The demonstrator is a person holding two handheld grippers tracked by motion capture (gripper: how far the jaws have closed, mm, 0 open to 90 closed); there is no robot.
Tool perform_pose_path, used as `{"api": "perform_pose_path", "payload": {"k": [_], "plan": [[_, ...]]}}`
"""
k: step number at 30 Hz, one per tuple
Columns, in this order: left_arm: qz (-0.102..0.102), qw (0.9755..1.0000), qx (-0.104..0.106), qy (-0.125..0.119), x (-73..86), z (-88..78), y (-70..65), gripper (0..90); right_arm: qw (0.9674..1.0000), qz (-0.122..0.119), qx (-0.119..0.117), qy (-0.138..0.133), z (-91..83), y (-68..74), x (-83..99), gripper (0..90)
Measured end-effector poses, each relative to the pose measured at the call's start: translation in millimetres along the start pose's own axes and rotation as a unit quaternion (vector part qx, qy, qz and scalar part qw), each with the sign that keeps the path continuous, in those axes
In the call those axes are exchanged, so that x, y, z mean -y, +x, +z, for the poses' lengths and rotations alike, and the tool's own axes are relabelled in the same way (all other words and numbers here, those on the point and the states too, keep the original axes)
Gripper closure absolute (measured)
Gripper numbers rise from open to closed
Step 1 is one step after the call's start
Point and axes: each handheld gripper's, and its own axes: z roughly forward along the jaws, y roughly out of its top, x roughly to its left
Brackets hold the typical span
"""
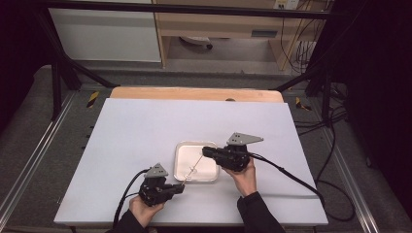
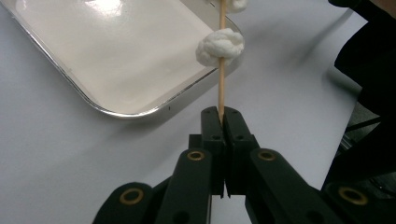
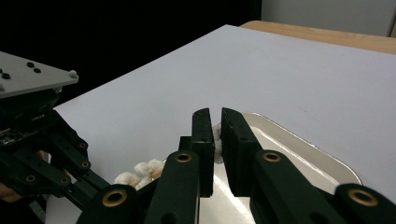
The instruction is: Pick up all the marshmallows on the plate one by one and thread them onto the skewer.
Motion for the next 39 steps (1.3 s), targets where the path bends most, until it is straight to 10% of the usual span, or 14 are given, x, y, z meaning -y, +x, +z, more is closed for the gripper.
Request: {"api": "perform_pose_path", "payload": {"k": [32, 39], "plan": [[0.003, 0.9995, 0.005, 0.031, 1.4, 10.5, -3.4, 88.8, 0.9984, -0.044, 0.026, 0.023, 0.9, 6.0, 8.6, 86.2], [0.004, 0.9997, 0.002, 0.026, 0.6, 8.2, -2.3, 88.8, 0.9996, -0.02, 0.01, 0.014, -2.1, 2.8, 6.5, 82.9]]}}
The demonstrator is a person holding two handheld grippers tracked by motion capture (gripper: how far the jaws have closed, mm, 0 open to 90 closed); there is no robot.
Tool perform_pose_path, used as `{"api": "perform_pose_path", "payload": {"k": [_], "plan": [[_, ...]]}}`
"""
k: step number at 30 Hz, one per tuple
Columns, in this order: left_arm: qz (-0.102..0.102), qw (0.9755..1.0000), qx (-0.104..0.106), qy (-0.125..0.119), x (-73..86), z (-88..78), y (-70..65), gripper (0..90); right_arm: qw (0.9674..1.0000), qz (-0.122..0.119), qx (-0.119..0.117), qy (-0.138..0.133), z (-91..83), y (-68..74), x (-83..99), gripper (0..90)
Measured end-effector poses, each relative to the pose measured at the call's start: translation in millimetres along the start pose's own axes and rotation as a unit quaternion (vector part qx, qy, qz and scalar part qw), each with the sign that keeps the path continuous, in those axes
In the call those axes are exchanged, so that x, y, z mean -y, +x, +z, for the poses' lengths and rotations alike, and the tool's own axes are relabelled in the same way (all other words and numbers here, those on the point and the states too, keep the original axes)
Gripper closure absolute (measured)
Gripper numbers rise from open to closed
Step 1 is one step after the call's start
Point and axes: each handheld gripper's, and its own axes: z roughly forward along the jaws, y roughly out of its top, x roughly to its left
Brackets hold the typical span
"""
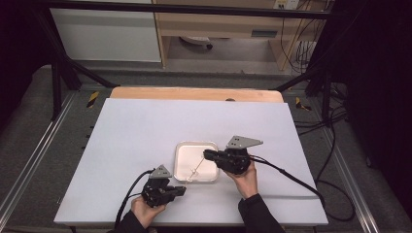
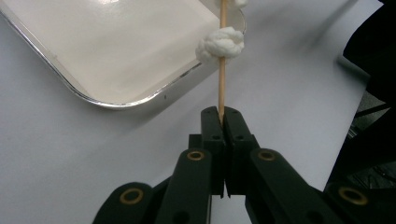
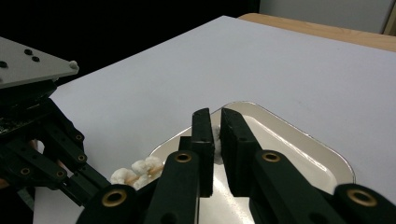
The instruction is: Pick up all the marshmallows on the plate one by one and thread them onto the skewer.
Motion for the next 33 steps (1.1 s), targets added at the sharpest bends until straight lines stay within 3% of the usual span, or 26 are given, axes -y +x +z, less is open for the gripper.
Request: {"api": "perform_pose_path", "payload": {"k": [4, 6, 10, 12, 14, 17, 22, 24, 27, 29, 33], "plan": [[0.0, 1.0, 0.0, -0.001, -0.1, -0.9, 0.8, 88.8, 1.0, 0.004, -0.001, 0.002, 0.5, -0.5, 0.1, 78.9], [0.0, 1.0, -0.004, 0.005, 0.5, 0.0, 1.4, 88.8, 1.0, 0.004, 0.007, -0.004, 0.0, -0.5, -0.3, 72.6], [0.001, 1.0, -0.002, 0.004, 0.6, 0.3, 2.0, 88.8, 0.9999, 0.009, 0.006, -0.012, -4.5, -2.4, -4.0, 70.5], [0.003, 1.0, -0.004, 0.001, 0.7, -0.5, 1.9, 88.8, 0.9998, 0.011, 0.009, -0.014, -6.6, -3.4, -5.2, 64.1], [0.008, 1.0, -0.005, -0.001, 1.1, -1.3, 2.1, 88.8, 0.9992, 0.027, 0.011, -0.028, -9.5, -6.1, -6.4, 56.8], [0.014, 0.9998, -0.007, -0.008, 1.6, -2.6, 2.1, 88.8, 0.9966, 0.071, 0.007, -0.041, -14.0, -13.2, -8.8, 45.4], [0.024, 0.9993, -0.004, -0.029, 1.6, -6.7, 0.8, 88.8, 0.99, 0.134, -0.016, -0.042, -15.1, -24.5, -8.7, 44.6], [0.031, 0.9989, -0.001, -0.035, 1.5, -7.8, 0.0, 88.8, 0.9883, 0.145, -0.029, -0.037, -12.5, -26.5, -7.2, 45.2], [0.037, 0.9985, 0.0, -0.041, 1.9, -8.3, -1.8, 88.8, 0.9828, 0.17, -0.066, -0.031, -8.0, -27.7, -6.0, 48.5], [0.039, 0.9982, 0.003, -0.046, 1.9, -8.6, -2.8, 88.7, 0.9796, 0.18, -0.084, -0.027, -6.1, -28.3, -5.4, 54.2], [0.042, 0.9979, 0.003, -0.049, 1.8, -9.0, -3.3, 88.7, 0.9788, 0.179, -0.097, -0.017, -4.5, -27.3, -3.2, 66.2]]}}
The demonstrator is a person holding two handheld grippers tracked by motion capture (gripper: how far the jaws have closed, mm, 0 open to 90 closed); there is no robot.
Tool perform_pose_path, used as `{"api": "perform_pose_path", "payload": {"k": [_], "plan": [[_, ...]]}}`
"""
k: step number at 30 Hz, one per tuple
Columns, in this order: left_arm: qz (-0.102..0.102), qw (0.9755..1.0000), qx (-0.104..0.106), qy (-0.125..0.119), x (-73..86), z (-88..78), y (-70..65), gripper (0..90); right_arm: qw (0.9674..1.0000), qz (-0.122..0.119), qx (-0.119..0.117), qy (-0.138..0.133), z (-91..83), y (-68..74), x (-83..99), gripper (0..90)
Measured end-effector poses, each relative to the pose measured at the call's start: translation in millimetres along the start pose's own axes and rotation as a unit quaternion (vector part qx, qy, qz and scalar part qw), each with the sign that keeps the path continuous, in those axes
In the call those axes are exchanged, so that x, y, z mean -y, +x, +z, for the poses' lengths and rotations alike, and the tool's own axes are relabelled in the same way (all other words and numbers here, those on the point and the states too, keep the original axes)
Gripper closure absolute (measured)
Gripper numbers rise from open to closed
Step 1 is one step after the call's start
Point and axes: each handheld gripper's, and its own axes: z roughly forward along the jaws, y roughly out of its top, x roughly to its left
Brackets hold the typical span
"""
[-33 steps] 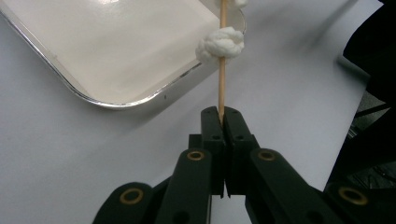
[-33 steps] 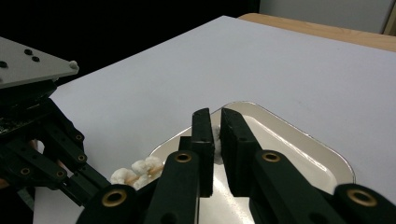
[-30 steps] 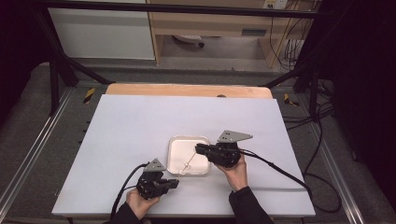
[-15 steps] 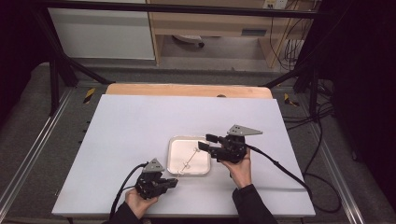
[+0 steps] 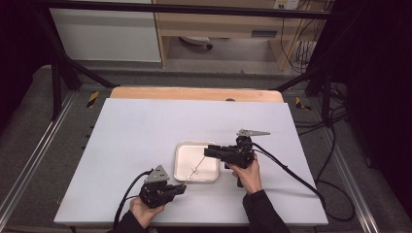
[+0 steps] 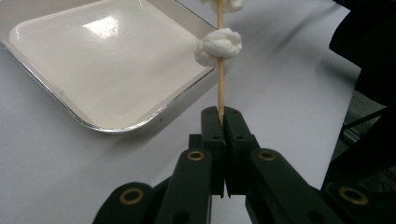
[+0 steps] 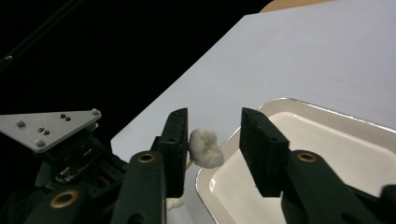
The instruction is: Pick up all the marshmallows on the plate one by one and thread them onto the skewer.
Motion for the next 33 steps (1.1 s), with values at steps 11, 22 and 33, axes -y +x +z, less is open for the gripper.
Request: {"api": "perform_pose_path", "payload": {"k": [11, 22, 33], "plan": [[-0.002, 0.9999, -0.002, 0.014, -0.8, 3.7, -2.1, 88.8, 0.9999, -0.017, -0.001, 0.001, 4.0, 4.6, 8.7, 79.9], [-0.006, 0.9996, -0.01, 0.024, -0.8, 6.1, -2.5, 88.8, 0.9997, -0.023, 0.002, 0.0, 7.1, 7.9, 15.6, 82.0], [-0.012, 0.9995, -0.009, 0.027, -0.8, 6.9, -0.3, 88.7, 0.9995, -0.029, 0.01, -0.004, 8.4, 10.0, 19.8, 81.7]]}}
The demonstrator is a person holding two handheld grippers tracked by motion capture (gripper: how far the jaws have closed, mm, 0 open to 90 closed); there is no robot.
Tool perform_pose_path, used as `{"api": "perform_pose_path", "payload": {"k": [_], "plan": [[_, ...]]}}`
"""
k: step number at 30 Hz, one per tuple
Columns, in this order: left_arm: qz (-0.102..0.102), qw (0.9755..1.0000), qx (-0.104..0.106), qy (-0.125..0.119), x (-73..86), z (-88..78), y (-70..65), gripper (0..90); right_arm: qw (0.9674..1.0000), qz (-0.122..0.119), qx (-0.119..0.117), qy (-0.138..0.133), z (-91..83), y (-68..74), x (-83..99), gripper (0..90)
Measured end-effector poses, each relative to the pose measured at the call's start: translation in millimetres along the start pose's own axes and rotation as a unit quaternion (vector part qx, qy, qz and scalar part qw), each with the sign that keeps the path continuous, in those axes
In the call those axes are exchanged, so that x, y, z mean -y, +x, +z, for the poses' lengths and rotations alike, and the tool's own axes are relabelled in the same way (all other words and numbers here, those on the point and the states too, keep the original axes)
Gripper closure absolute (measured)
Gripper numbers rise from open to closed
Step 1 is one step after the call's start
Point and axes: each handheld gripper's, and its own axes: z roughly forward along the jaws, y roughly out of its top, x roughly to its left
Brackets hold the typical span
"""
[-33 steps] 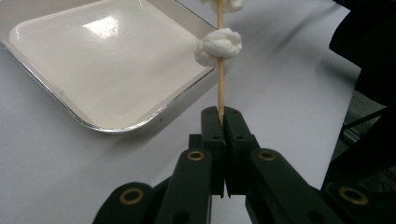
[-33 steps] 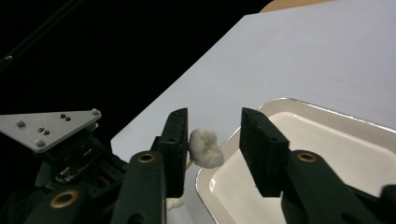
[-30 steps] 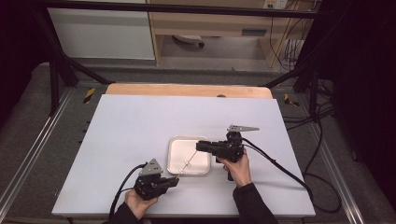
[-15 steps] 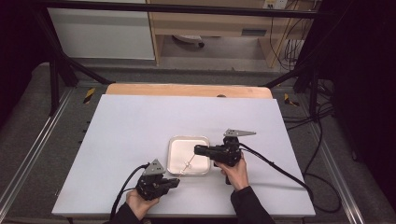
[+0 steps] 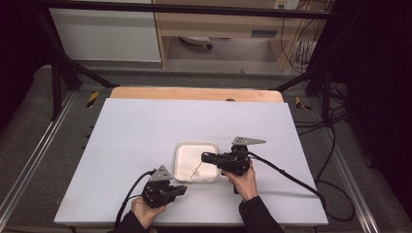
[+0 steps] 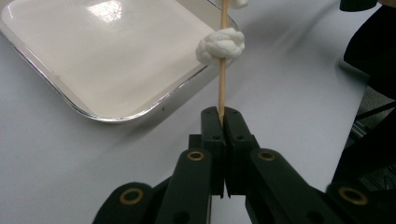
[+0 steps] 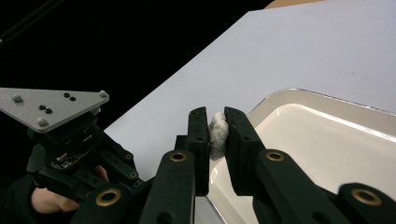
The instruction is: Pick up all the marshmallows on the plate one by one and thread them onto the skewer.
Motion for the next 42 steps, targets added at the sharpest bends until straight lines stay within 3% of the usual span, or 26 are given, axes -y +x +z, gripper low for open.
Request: {"api": "perform_pose_path", "payload": {"k": [10, 12, 17, 21, 24, 30, 38, 42], "plan": [[0.009, 0.9998, -0.004, 0.015, 1.1, 4.1, -0.4, 88.6, 1.0, -0.005, 0.001, 0.007, 1.3, 1.5, 4.3, 81.7], [0.008, 0.9999, 0.001, 0.005, 1.2, 3.7, -0.6, 88.5, 0.9999, -0.01, 0.001, 0.009, 0.6, 1.4, 3.8, 79.7], [0.011, 0.9999, -0.002, -0.008, 0.8, 1.1, 1.1, 88.6, 0.9998, -0.018, -0.002, 0.004, -5.8, 3.2, -1.7, 53.9], [0.01, 0.9999, -0.006, -0.013, 1.4, -1.4, 3.3, 88.6, 0.9993, -0.03, 0.012, -0.017, -16.3, 2.2, -7.0, 40.4], [0.01, 0.9998, -0.007, -0.013, 1.6, -2.0, 4.7, 88.6, 0.9985, -0.042, 0.029, -0.018, -23.2, -1.8, -6.2, 31.7], [0.011, 0.9998, -0.012, -0.016, 0.8, -4.6, 8.0, 88.5, 0.9941, -0.076, 0.075, -0.017, -34.8, -14.1, 5.1, 14.6], [0.023, 0.9992, -0.031, -0.014, -8.6, -10.1, 16.3, 88.5, 0.9886, -0.089, 0.12, 0.018, -55.0, -32.3, 20.9, 5.0], [0.022, 0.9987, -0.045, 0.0, -16.7, -8.2, 23.4, 88.4, 0.985, -0.092, 0.142, 0.035, -68.0, -41.1, 30.2, 3.2]]}}
